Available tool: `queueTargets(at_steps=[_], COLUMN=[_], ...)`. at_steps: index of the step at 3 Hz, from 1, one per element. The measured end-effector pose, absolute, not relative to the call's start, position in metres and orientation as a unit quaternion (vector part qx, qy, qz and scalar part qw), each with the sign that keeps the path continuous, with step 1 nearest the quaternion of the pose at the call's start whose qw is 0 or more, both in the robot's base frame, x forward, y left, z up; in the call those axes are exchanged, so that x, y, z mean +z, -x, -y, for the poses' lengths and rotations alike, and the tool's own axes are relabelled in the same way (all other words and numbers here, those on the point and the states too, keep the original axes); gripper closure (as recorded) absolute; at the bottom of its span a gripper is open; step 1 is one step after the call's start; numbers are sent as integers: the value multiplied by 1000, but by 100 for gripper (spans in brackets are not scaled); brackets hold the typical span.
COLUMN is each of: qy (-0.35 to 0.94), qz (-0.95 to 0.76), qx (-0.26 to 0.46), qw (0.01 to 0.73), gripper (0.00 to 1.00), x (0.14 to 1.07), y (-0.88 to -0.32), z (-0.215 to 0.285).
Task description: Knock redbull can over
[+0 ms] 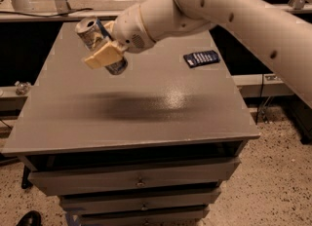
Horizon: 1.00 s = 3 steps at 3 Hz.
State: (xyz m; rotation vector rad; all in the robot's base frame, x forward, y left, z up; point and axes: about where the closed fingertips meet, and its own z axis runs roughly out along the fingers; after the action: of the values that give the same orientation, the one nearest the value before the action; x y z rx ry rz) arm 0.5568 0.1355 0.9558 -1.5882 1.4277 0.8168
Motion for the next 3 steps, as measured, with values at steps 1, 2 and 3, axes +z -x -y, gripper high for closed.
queueTargets(at_steps=[1, 2, 3], qy=[657, 673, 688], qz=[-620, -664, -677], qx=[278, 235, 223], qw=[327, 225, 138], gripper=[100, 100, 100], x=[929, 894, 872], y=[-584, -589, -568], z=[-116, -78, -51])
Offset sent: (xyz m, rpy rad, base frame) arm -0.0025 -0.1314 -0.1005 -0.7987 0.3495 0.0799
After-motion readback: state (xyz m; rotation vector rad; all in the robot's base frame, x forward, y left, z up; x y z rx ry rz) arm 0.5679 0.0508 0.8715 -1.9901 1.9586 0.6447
